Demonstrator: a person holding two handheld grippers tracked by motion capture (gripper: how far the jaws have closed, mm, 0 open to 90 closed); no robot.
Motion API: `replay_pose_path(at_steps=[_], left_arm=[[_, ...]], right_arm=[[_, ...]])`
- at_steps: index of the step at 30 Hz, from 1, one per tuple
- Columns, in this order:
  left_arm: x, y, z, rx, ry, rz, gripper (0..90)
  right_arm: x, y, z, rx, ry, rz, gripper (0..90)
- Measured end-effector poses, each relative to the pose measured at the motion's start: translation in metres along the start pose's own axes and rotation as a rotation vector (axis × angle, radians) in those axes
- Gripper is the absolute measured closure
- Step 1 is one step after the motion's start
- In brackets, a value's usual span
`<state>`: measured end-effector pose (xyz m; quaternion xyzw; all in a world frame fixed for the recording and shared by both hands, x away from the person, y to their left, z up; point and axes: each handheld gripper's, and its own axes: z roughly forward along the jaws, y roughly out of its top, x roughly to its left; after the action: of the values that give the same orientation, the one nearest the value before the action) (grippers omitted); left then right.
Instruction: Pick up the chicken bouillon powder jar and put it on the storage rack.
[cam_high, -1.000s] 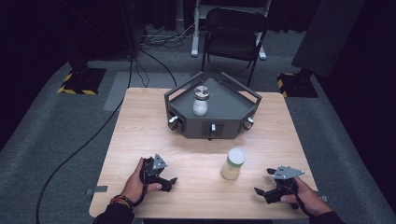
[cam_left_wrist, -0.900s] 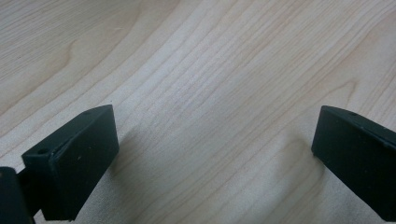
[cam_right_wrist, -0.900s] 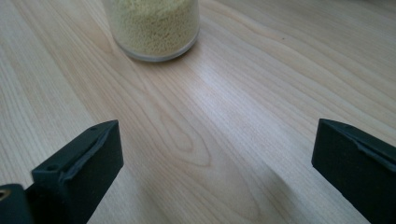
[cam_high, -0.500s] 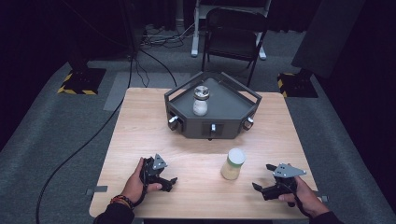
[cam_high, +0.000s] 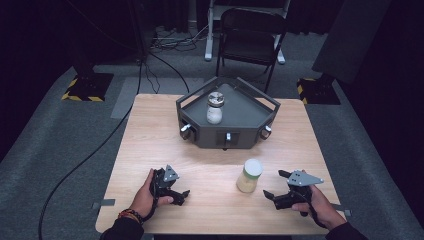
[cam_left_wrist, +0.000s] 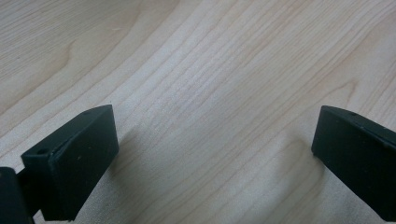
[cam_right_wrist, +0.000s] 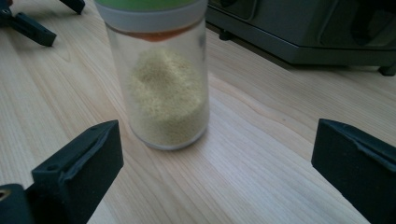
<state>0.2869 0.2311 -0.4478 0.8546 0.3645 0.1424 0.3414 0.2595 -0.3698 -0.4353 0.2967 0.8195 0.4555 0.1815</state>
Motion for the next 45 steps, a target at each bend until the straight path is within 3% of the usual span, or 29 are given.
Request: replay_pose_path(at_steps=[20,38,45], left_arm=[[0.0,0.0,0.0,0.0,0.001,-0.001,0.0],[0.0,0.0,0.0,0.0,0.002,0.001,0.0],[0.0,0.0,0.0,0.0,0.001,0.001,0.0]], right_arm=[[0.006,0.014,0.022,-0.042,0.052,0.019,1.9],[0.011,0.021,0.037,-0.062,0.063,0.008,3.3],[0.015,0.021,0.043,-0.09,0.046,0.032,8.6]])
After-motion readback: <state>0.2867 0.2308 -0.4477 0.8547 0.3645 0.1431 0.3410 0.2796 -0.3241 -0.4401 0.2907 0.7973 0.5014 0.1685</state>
